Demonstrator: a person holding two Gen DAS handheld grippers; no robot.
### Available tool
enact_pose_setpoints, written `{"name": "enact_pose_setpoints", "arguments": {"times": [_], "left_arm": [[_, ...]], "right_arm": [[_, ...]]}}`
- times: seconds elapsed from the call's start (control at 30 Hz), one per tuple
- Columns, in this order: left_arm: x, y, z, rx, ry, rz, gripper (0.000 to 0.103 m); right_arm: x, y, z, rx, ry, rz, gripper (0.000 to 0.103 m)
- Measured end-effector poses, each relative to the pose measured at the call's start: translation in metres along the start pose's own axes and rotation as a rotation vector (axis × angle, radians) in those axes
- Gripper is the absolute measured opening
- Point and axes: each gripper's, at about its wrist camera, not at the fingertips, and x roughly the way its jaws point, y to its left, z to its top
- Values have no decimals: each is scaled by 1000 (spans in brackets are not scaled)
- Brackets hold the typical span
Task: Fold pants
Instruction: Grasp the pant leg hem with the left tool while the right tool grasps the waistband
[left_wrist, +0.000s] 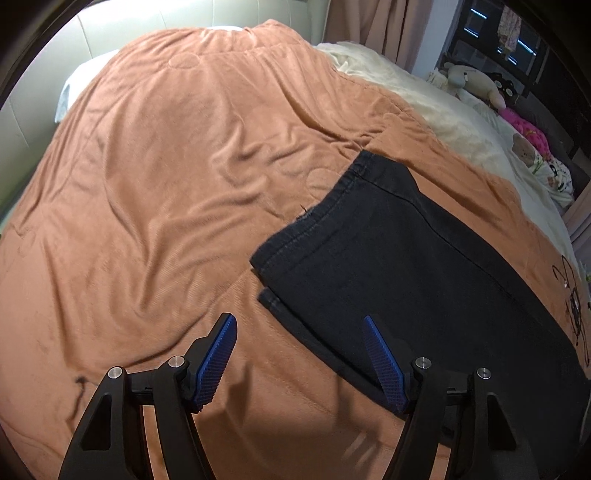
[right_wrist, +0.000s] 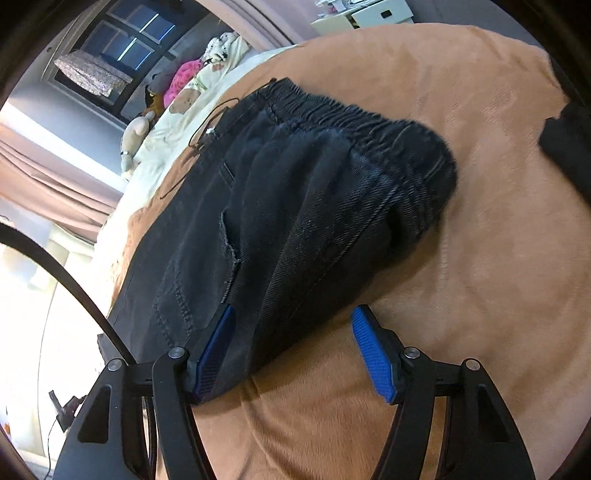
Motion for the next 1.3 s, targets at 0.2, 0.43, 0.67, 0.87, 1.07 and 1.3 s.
{"name": "enact_pose_setpoints", "arguments": {"times": [0.2,0.43,0.67,0.87,1.07,1.3], "left_arm": [[34,8,-7,-73,64,-26,58],[52,20,-14,-144,78,-70,56],[64,25,-19,-203,74,-120,56],[65,18,-20,-213,46,-99,56],[66,11,-25,-255,27,-111,55],[75,20,-23,-303,-9,-123,44]], "right_arm": [[-1,2,-3,-44,-49,-33,59],[-6,9,-19,-70,-80,-48,45],[5,11,-11,-54,-53,-38,45],[-3,20,-3,-61,-114,-50,6],[-30,28,1,-84,-225,-74,6],[-16,14,-19,-3,-188,-74,7]]}}
